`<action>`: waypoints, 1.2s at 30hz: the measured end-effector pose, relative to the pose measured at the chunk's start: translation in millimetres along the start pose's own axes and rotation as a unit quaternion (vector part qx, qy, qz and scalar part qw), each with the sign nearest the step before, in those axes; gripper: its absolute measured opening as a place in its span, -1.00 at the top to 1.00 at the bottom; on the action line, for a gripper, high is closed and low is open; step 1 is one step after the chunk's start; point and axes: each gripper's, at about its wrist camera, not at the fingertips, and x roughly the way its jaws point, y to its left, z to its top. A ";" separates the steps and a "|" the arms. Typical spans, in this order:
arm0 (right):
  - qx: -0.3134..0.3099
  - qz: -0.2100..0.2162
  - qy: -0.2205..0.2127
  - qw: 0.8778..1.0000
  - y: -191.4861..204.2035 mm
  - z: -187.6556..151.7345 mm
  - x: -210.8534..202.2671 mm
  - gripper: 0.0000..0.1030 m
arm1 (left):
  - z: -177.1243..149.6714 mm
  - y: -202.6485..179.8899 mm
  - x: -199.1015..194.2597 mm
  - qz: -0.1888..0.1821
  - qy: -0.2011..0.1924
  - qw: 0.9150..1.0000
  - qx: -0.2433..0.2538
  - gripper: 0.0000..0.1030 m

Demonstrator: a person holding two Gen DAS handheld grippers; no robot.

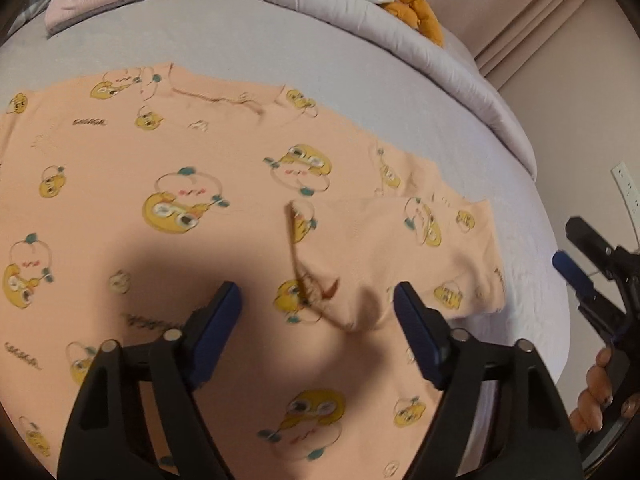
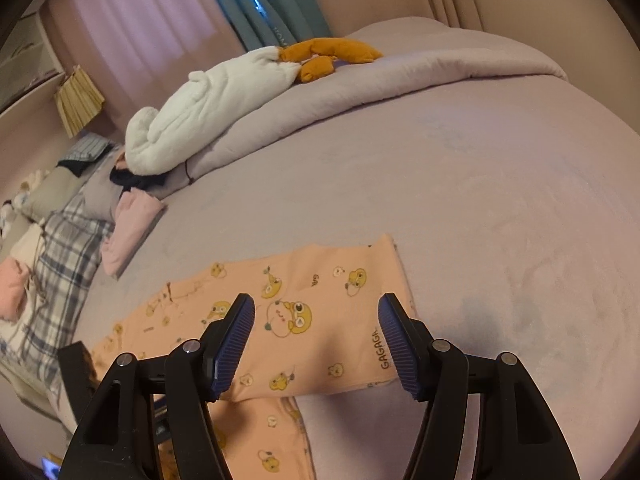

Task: Fold small clothes

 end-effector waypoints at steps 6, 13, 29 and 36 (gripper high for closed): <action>0.009 -0.003 0.010 1.000 -7.4 0.9 8.4 -0.24 | 2.1 -3.6 11.6 -0.025 -0.011 0.999 -0.017 0.85; 0.014 -0.004 0.017 1.000 -11.5 0.8 13.8 -0.24 | 9.7 -8.4 -11.5 -0.024 -0.063 0.997 -0.021 0.89; -0.001 -0.007 0.025 1.000 -3.5 -2.0 17.9 -0.24 | 16.1 5.6 -43.2 -0.027 -0.064 0.997 -0.041 0.65; 0.002 -0.008 0.021 1.000 -7.5 -0.6 15.7 -0.24 | -16.0 7.9 -15.8 -0.048 -0.003 0.995 -0.090 -0.13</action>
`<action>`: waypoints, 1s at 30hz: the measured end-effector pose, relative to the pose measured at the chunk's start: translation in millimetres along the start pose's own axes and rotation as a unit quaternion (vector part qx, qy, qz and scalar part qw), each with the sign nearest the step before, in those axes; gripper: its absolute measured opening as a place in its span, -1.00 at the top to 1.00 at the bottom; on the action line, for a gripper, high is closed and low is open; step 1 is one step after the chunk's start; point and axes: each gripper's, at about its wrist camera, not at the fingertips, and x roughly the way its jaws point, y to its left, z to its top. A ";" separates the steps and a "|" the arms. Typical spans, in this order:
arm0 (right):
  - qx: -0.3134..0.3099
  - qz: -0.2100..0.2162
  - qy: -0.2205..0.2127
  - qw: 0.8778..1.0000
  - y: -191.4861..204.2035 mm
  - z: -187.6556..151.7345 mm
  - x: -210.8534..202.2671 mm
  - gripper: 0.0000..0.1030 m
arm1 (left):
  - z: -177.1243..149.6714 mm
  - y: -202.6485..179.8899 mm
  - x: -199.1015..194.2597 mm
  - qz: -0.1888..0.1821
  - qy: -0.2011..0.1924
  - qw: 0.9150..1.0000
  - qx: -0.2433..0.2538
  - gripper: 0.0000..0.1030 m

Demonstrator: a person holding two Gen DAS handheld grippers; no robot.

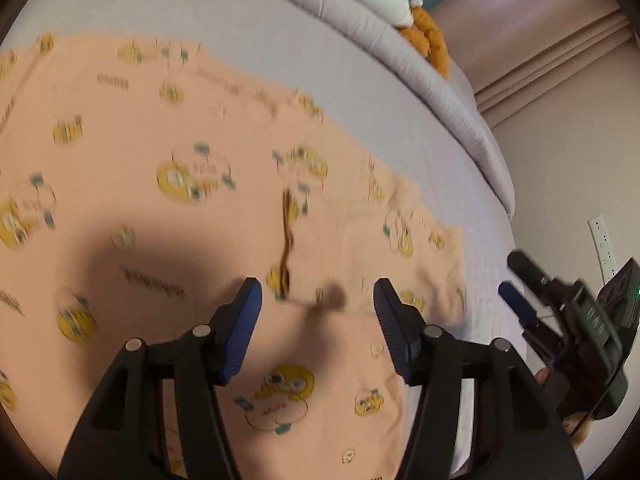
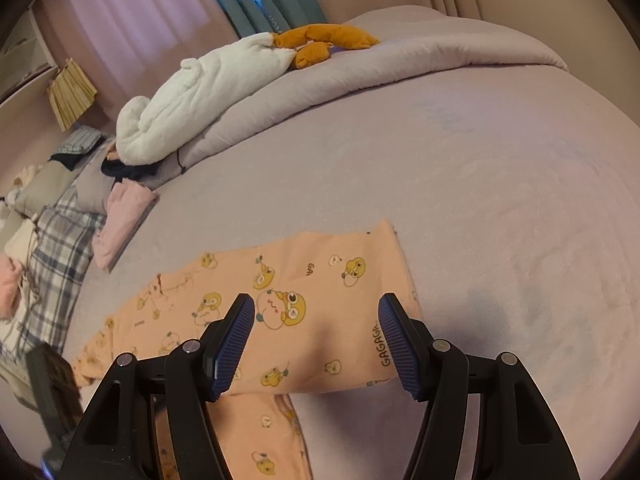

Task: Fold small clothes
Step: 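Grasp the onesie's leg edge with the left gripper and lift it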

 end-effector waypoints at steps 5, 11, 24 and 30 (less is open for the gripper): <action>0.003 -0.001 0.003 1.000 0.0 -1.4 1.6 -0.24 | -11.5 -11.5 18.3 -0.016 0.001 1.000 0.006 -0.11; 0.001 -0.002 0.005 1.000 0.8 -1.4 3.9 -0.24 | -1.1 -8.4 34.6 -0.047 -0.015 0.998 -0.042 0.21; -0.005 -0.012 0.016 1.000 4.7 -4.2 12.0 -0.24 | 19.0 -27.7 -12.6 0.016 -0.143 0.989 0.028 0.92; -0.016 -0.007 0.026 1.000 11.2 -6.0 18.1 -0.24 | 45.4 -9.2 -49.4 0.032 -0.176 0.983 0.031 0.93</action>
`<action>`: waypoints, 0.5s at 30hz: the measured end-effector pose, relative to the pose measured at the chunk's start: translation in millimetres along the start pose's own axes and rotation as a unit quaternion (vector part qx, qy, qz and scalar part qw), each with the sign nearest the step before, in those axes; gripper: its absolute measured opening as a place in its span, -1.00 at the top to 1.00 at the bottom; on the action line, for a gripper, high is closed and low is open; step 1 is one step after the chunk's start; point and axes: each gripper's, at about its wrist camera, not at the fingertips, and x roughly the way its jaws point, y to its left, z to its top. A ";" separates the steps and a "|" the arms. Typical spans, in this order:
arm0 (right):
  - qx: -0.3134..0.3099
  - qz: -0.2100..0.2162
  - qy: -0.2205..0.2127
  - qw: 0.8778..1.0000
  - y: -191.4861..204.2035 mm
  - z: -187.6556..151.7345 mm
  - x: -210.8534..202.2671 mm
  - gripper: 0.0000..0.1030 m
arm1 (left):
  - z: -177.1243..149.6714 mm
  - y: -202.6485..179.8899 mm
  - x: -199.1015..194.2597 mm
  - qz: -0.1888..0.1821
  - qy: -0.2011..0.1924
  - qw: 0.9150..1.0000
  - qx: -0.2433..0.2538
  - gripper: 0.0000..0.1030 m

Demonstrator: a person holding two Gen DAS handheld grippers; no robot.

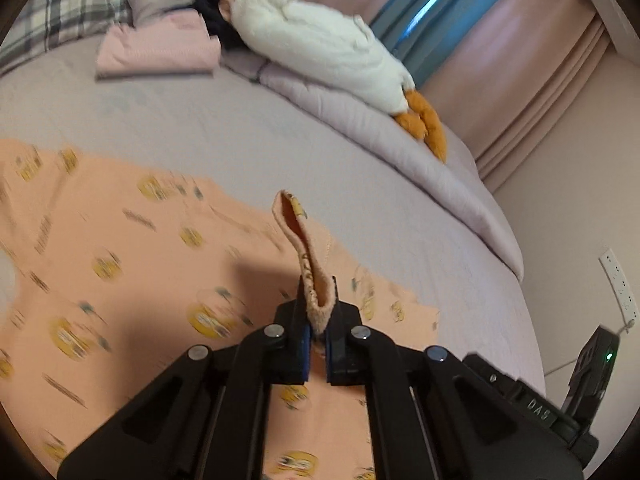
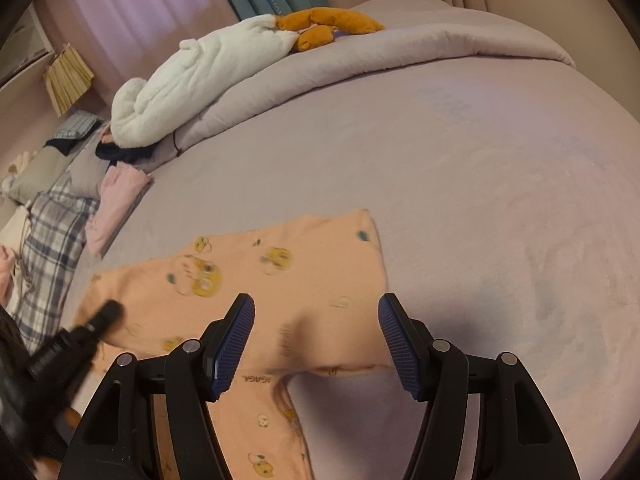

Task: Fold small clothes
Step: 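Grasp the onesie's leg edge with the left gripper and lift it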

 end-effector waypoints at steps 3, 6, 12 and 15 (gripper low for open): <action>-0.006 0.007 0.006 1.000 3.8 -0.7 3.5 -0.24 | 13.7 12.2 -18.1 0.019 -0.036 0.999 0.009 0.93; -0.009 0.014 0.016 1.000 7.2 -1.7 8.9 -0.24 | 25.2 23.5 -30.2 0.037 -0.051 0.998 0.014 0.93; -0.023 0.021 0.030 0.999 16.4 -3.1 16.3 -0.24 | 41.2 47.4 -47.5 0.072 -0.078 0.994 0.005 0.93; -0.024 0.024 0.040 0.999 17.1 -3.4 21.8 -0.24 | 46.2 55.3 -49.8 0.090 -0.083 0.992 0.007 0.93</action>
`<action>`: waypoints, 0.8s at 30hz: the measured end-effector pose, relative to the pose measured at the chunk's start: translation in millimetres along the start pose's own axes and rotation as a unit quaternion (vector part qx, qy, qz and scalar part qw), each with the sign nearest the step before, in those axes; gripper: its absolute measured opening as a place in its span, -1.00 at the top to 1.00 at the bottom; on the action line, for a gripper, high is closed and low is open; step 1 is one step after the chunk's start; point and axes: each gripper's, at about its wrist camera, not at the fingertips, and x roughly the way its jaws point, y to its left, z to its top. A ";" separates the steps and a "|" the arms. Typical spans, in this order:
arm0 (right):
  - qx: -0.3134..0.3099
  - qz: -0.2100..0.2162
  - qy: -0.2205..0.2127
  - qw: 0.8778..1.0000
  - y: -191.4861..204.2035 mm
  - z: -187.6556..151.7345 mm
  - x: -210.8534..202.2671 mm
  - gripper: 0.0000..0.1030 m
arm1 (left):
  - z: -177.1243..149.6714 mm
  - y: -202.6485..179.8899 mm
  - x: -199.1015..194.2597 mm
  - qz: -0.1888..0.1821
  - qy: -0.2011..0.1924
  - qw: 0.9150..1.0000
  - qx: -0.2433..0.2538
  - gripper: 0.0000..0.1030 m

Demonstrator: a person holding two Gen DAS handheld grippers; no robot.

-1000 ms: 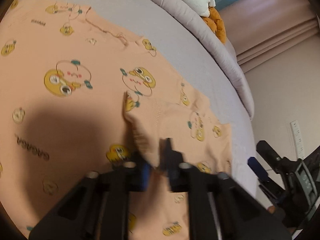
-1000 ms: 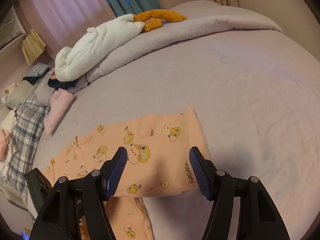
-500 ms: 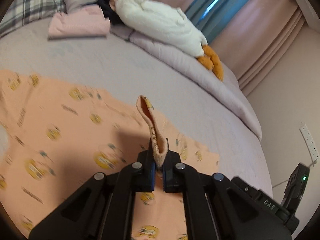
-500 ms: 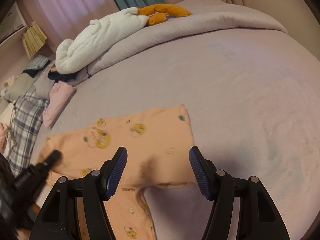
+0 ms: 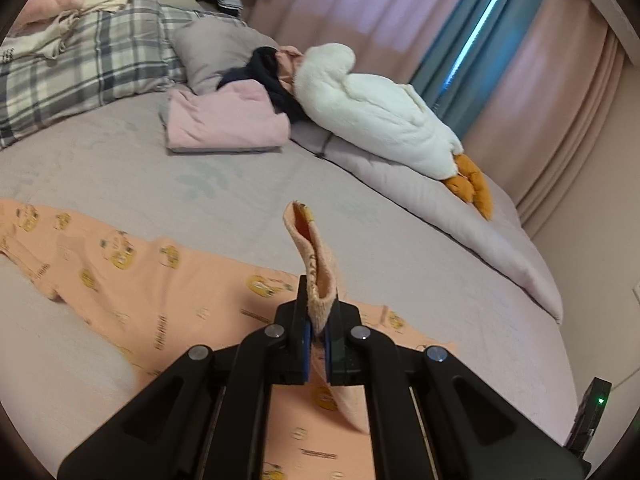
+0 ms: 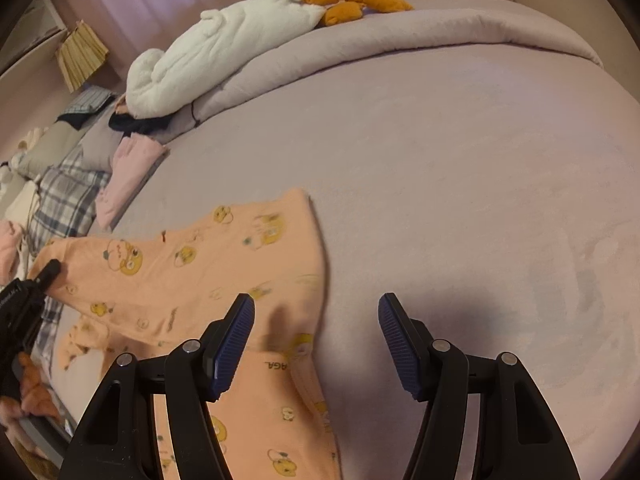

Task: Fold small clothes

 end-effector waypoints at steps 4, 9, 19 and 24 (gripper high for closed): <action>-0.005 0.007 0.012 1.000 0.9 -1.9 6.2 -0.24 | 3.6 11.3 -0.1 0.022 -0.007 1.000 0.007 0.93; -0.014 0.022 0.022 0.999 8.4 -6.1 13.5 -0.24 | 6.7 32.2 2.4 0.035 0.001 0.999 -0.014 0.93; -0.027 0.012 0.034 0.999 15.4 -9.3 22.7 -0.24 | -3.3 65.7 12.0 0.082 0.031 0.996 -0.005 0.93; -0.040 0.004 0.030 0.999 19.1 -10.9 23.4 0.07 | -8.9 82.4 22.4 0.089 0.055 0.994 -0.019 0.92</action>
